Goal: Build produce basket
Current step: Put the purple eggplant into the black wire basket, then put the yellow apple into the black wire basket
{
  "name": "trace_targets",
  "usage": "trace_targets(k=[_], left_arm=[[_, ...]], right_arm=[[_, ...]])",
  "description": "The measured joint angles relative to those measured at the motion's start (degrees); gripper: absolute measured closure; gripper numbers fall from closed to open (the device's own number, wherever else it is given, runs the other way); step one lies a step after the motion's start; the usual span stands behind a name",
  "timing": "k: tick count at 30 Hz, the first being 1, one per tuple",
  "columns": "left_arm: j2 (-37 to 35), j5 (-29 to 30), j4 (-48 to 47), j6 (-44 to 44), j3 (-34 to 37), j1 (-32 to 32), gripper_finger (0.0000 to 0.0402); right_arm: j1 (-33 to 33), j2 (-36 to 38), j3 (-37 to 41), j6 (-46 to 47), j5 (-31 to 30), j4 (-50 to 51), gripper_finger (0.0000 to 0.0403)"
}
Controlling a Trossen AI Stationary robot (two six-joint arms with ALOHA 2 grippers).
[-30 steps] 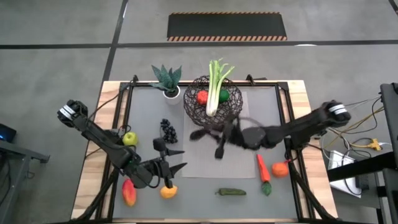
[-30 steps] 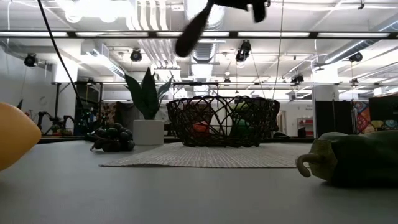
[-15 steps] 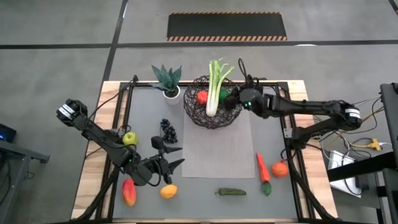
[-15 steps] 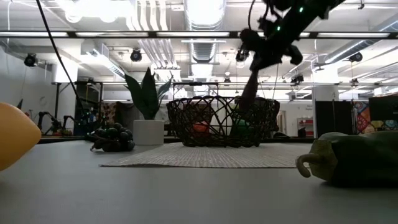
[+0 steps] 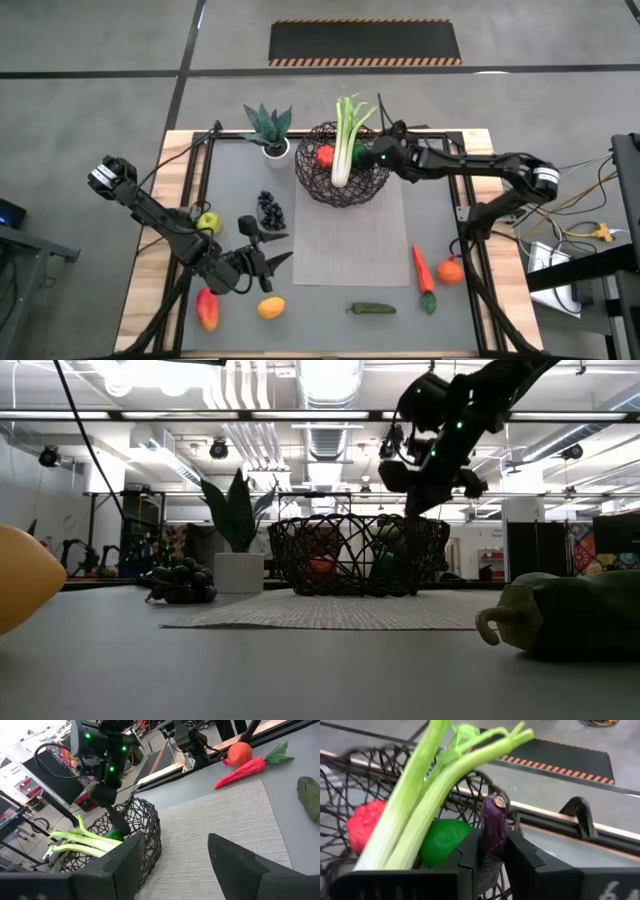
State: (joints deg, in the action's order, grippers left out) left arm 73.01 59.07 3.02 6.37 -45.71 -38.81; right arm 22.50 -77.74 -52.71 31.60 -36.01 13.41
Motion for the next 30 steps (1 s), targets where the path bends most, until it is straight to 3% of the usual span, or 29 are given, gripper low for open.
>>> trace_targets(k=[13, 23, 27, 30], left_arm=[[-0.04, -0.01, 0.94, -0.07, 0.13, 0.0, 0.0196], [-0.01, -0.03, 1.03, -0.23, 0.13, 0.0, 0.0196], [0.0, -0.03, 1.03, -1.64, 0.15, 0.0, 0.0196], [0.0, -0.05, 1.06, -3.03, 0.15, 0.03, 0.0196]], right_arm=[[0.51, -2.57, -0.11, 1.44, -2.11, -0.26, 0.0243], [0.79, 5.21, -0.13, -1.27, -1.88, 0.13, 0.023], [0.48, 10.27, -0.13, -2.15, 3.76, 0.42, 0.023], [-0.85, 14.23, -0.13, -2.7, 14.69, 0.42, 0.0229]])
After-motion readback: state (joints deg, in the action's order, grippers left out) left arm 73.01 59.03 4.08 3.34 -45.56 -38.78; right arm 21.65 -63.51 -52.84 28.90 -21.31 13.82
